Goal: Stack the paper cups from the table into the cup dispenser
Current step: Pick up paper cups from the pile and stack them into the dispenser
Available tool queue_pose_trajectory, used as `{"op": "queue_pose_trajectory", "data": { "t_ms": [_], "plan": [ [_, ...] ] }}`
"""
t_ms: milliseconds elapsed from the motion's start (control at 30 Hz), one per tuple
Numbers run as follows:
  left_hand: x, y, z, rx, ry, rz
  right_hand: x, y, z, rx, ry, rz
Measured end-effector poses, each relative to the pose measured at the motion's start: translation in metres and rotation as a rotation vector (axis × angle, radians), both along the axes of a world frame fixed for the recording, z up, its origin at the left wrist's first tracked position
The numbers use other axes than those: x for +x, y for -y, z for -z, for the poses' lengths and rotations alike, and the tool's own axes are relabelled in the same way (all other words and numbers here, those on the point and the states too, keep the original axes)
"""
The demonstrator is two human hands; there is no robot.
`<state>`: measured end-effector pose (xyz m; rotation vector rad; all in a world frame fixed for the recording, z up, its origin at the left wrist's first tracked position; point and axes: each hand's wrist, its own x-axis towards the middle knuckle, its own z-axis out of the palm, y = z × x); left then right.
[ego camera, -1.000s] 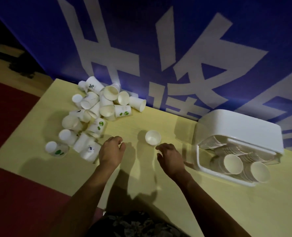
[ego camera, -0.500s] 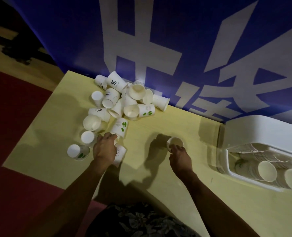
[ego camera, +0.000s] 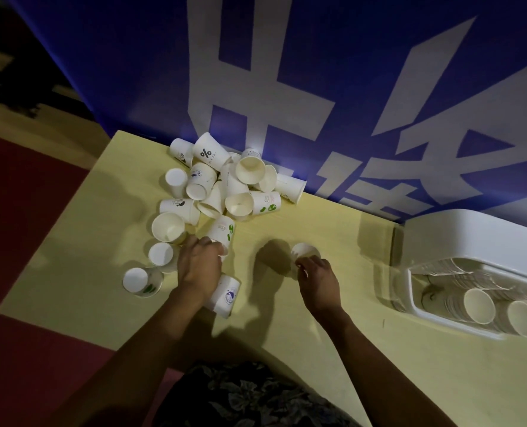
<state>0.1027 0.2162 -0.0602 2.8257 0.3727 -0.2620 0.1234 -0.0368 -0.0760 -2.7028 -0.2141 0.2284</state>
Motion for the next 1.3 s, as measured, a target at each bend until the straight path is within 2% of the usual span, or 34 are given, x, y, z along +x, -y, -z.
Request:
{"op": "queue_pose_trajectory", "data": {
  "t_ms": [200,433,633,1000,1100,1300],
  "plan": [
    [0.001,0.027,-0.031,-0.118,0.250,0.085,-0.006,0.003,-0.017,0.092,0.046,0.071],
    [0.010,0.086,-0.052,-0.335,0.301,0.173,-0.026,0.049,-0.052,0.143,0.184,0.190],
    [0.013,0.161,-0.065,-0.466,0.352,0.302,-0.046,0.115,-0.071,0.159,0.220,0.358],
    [0.014,0.309,-0.085,-0.478,0.373,0.448,-0.068,0.249,-0.084,0.150,0.288,0.493],
    [0.012,0.343,-0.082,-0.478,0.368,0.476,-0.070,0.284,-0.080,0.164,0.291,0.486],
    [0.009,0.397,-0.079,-0.454,0.329,0.423,-0.062,0.342,-0.079,0.171,0.420,0.431]
  ]
}}
